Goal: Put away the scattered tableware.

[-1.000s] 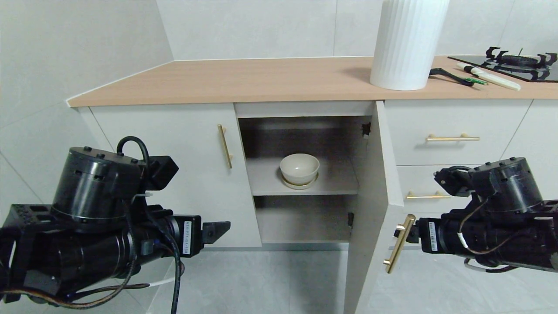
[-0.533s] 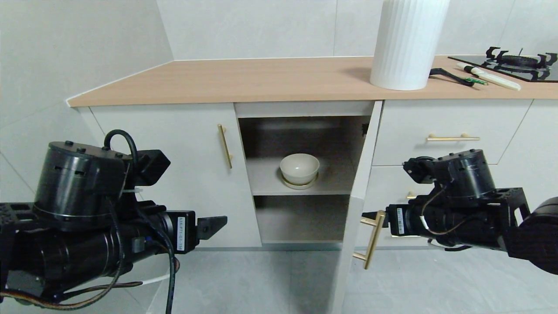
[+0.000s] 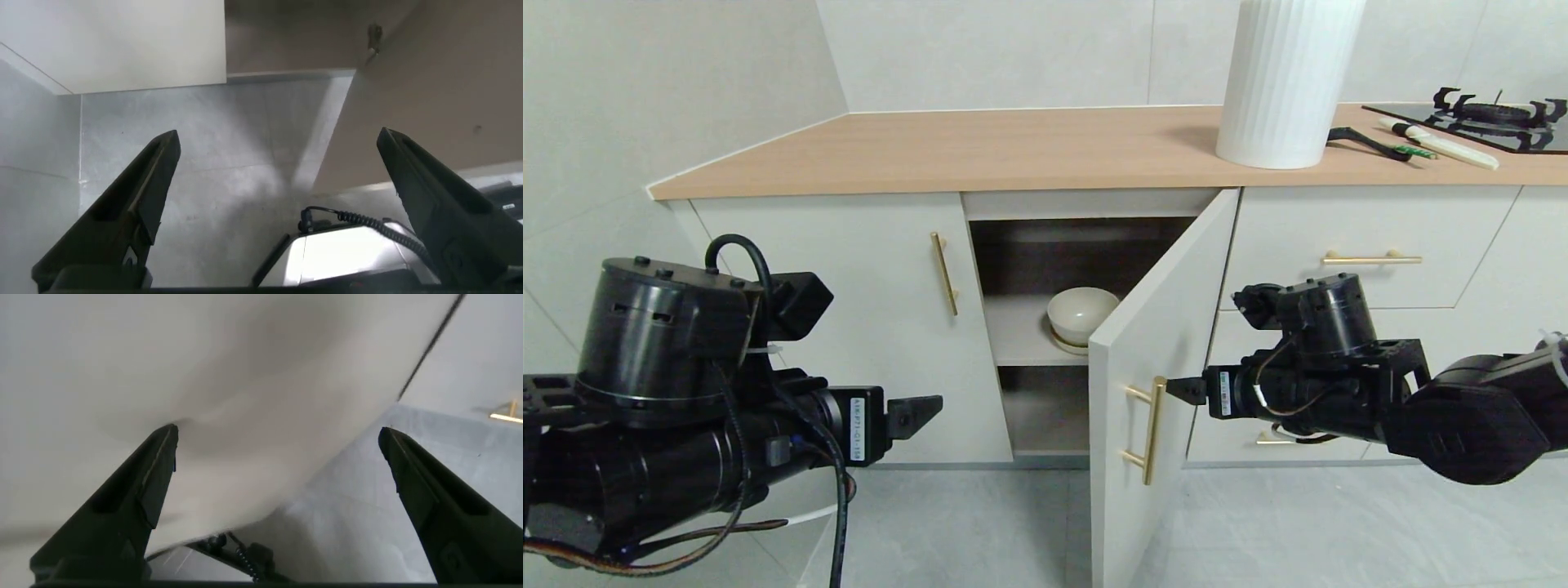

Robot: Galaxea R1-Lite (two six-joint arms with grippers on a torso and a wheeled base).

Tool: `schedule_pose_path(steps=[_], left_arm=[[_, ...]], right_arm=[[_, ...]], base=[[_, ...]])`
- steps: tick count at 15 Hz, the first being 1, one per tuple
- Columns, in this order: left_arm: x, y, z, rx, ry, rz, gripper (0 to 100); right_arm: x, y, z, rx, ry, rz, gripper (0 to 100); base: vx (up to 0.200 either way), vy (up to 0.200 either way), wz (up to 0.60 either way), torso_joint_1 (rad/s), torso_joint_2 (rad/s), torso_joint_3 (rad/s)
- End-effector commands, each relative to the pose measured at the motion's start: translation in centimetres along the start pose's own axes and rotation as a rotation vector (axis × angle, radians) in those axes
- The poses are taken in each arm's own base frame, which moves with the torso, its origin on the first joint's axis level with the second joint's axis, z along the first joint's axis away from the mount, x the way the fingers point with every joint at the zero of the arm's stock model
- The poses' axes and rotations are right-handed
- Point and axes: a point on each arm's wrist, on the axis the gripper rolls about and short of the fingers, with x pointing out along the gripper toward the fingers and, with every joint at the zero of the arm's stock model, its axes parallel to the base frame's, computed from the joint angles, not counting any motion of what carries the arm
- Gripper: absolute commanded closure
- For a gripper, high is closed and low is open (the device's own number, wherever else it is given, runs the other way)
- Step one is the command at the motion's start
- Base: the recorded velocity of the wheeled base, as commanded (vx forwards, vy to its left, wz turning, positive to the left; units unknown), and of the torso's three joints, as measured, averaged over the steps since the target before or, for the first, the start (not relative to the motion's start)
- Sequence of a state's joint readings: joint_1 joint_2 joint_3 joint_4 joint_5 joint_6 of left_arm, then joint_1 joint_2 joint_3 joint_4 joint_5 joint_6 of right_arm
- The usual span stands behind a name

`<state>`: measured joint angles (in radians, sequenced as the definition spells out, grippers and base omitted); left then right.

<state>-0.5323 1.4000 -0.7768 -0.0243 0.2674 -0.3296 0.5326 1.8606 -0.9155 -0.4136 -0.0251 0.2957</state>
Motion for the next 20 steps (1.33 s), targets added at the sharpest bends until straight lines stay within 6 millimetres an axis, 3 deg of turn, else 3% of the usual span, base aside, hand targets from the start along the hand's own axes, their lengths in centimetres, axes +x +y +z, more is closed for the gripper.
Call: schedule_pose_path(steps=[1, 6, 11, 20], left_arm=[[0.0, 0.0, 0.1, 0.001, -0.001, 0.001, 0], [0.0, 0.1, 0.0, 0.003, 0.002, 0.011, 0], [0.1, 0.3, 0.1, 0.0, -0.001, 0.023, 0], [-0.5, 1.0, 0.2, 0.001, -0.009, 0.082, 0]], right_arm=[[1.4, 0.3, -1.0, -0.008, 0.035, 0.002, 0], [2.3, 0.8, -1.2, 0.025, 0.015, 0.023, 0], [3.1, 0.9, -1.1, 0.058, -0.038, 0.04, 0], [5.2, 2.1, -1.2, 0.153, -0.073, 0.066, 0]], base=[[0.0, 0.0, 0.0, 0.0, 0.0, 0.0], [0.0, 0.0, 0.0, 0.0, 0.0, 0.0], [0.2, 0.0, 0.0, 0.0, 0.0, 0.001], [0.0, 0.0, 0.0, 0.0, 0.0, 0.0]])
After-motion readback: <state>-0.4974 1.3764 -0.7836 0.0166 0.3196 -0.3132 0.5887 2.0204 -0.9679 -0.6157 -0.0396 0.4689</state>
